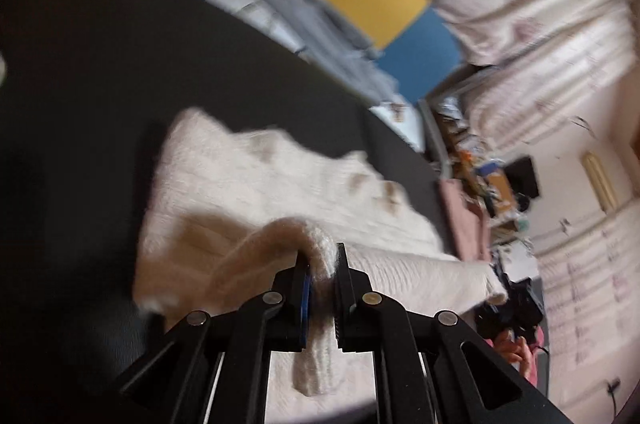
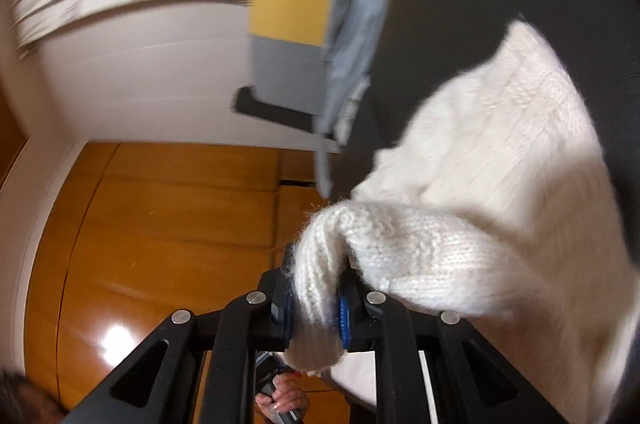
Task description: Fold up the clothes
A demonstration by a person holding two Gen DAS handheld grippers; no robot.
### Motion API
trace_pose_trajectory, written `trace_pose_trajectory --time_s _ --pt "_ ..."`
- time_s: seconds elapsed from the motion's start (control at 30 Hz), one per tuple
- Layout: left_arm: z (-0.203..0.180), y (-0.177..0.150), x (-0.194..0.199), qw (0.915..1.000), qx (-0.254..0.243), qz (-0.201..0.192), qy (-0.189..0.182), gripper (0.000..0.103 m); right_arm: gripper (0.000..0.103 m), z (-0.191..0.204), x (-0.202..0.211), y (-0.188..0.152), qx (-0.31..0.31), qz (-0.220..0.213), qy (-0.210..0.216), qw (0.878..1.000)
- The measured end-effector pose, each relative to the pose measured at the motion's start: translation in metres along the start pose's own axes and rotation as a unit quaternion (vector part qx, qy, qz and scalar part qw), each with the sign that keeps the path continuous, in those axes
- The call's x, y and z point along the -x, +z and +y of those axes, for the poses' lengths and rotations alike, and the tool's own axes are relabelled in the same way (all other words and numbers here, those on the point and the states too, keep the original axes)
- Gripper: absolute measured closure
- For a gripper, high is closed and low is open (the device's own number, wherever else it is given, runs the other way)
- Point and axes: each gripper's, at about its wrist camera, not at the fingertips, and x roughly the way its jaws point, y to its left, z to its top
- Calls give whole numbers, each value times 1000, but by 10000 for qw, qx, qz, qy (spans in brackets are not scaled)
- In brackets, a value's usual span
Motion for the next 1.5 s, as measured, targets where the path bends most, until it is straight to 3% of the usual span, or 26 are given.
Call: trace_pose_trajectory --time_s 0.13,0.17,0.3,0.37,0.4,0.43,0.5,0.57,0.63,0.7,0.77,0.8,0.83,0.93,1.03,1.1,1.13,1.27,1.37,1.43,1.47,1.5 --pt "14 12 -20 9991 380 156 90 94 84 -12 -13 14 -363 35 -335 9988" --pt "15 15 -23 9988 432 215 102 94 76 -16 -16 18 -510 33 -436 9977" --pt "13 26 -28 9978 512 395 119 91 70 -26 -26 28 -953 83 -554 9939" --pt "10 32 -29 9975 557 430 87 77 70 -29 -31 33 -1136 169 -586 9916" --pt "8 36 -29 9973 579 448 72 59 67 -30 -34 36 -1209 179 -517 9912" --pt "8 38 -29 9972 629 405 52 49 66 -31 -36 38 -1246 172 -439 9911" --pt "8 41 -29 9972 719 207 78 45 65 -33 -39 41 -1158 27 -274 9929" --pt "6 45 -29 9971 672 -107 352 42 65 -34 -40 43 -1048 -153 -120 9943" --pt "2 43 -30 9943 365 -353 933 41 65 -34 -41 47 -919 -406 -116 9949" --pt "-4 36 -29 9882 9 -574 1422 41 65 -28 -31 48 -651 -754 -392 9943" --pt "-11 22 -24 9818 -388 -793 1680 41 65 -5 -16 39 89 -907 -838 9923" --pt "-15 15 -22 9763 -610 -910 1865 38 65 9 -13 33 577 -896 -1206 9870" --pt "-19 8 -19 9690 -843 -1030 2081 32 65 26 -12 26 1183 -848 -1724 9742" --pt "-20 -9 -21 9489 -1326 -1172 2614 24 64 58 -28 3 2656 -557 -3072 9121" --pt "-5 -15 -33 9492 -1331 -867 2715 23 64 64 -52 -7 3403 -284 -3981 8514" --pt "1 -16 -34 9507 -1212 -838 2727 22 64 56 -64 0 3419 -229 -4313 8346" --pt "4 -16 -34 9514 -1144 -846 2731 22 64 53 -67 3 3410 -222 -4423 8292" --pt "3 -5 -29 9575 -796 -872 2631 22 64 44 -63 19 3273 -329 -4493 8306" --pt "2 4 -30 9583 -660 -835 2653 17 64 38 -57 30 3084 -368 -4365 8444" --pt "0 8 -39 9600 -633 -722 2630 16 64 32 -64 35 3019 -150 -4283 8516" --pt "-1 10 -43 9608 -620 -665 2618 16 62 32 -66 33 3084 -46 -4220 8525" --pt "-2 11 -47 9616 -607 -608 2607 16 67 33 -66 31 3225 -32 -4126 8519"
